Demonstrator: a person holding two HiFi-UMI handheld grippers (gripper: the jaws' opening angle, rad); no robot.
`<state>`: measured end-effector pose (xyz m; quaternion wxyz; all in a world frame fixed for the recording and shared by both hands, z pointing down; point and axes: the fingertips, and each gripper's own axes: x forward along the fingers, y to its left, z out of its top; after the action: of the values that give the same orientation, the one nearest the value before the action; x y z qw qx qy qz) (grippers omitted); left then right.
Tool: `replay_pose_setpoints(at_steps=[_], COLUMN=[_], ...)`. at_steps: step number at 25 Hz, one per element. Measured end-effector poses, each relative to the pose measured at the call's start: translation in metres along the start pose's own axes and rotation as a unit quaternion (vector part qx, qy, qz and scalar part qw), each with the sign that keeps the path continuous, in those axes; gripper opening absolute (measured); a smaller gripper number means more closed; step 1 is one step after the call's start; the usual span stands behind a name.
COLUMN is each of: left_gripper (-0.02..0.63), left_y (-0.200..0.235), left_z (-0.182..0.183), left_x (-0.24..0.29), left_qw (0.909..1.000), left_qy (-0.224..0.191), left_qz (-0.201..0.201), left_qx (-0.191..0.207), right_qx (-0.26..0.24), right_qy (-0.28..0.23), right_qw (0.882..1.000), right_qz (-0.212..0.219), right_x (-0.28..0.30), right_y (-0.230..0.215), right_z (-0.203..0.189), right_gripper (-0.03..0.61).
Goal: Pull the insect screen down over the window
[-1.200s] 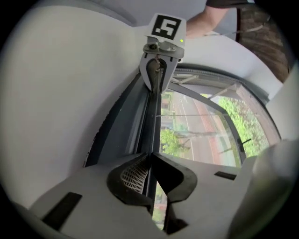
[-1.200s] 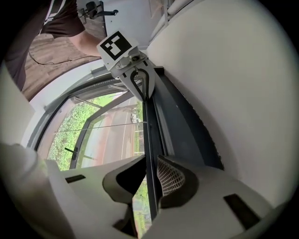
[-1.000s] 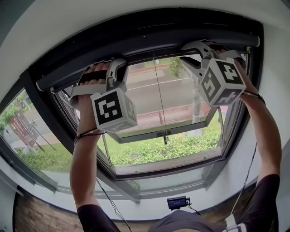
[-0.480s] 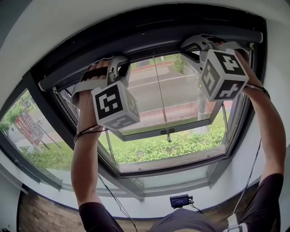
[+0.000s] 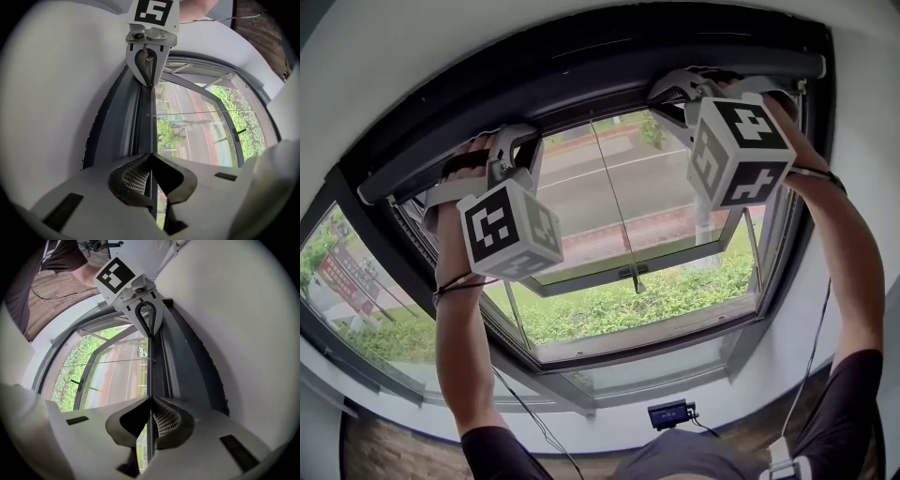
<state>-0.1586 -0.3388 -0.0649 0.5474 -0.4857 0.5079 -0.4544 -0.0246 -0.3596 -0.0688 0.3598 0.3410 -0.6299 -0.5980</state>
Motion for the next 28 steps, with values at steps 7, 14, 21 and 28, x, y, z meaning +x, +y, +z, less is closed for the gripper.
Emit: replay_pose_setpoints(at_steps=[7, 14, 21, 28], left_gripper=[0.023, 0.021, 0.021, 0.020], left_y=[-0.010, -0.048, -0.076, -0.130], left_z=[0.003, 0.004, 0.002, 0.005], left_x=[-0.012, -0.026, -0.033, -0.029], left_qw=[0.9999, 0.9994, 0.9965, 0.9923], left_qy=[0.003, -0.001, -0.001, -0.008], left_qz=[-0.007, -0.033, -0.084, -0.123], left_qx=[0.014, 0.011, 0.008, -0.010], right_qx=[-0.010, -0.013, 0.000, 0.023], right_qy=[0.008, 0.015, 0.009, 0.011], right_qw=[1.000, 0.999, 0.995, 0.989], right_qz=[0.016, 0.043, 0.102, 0.148], right_x=[-0.010, -0.017, -0.016, -0.006], right_y=[0.012, 0.050, 0.080, 0.133], right_z=[0.004, 0.007, 0.010, 0.000], right_gripper=[0.025, 0.025, 0.023, 0.024])
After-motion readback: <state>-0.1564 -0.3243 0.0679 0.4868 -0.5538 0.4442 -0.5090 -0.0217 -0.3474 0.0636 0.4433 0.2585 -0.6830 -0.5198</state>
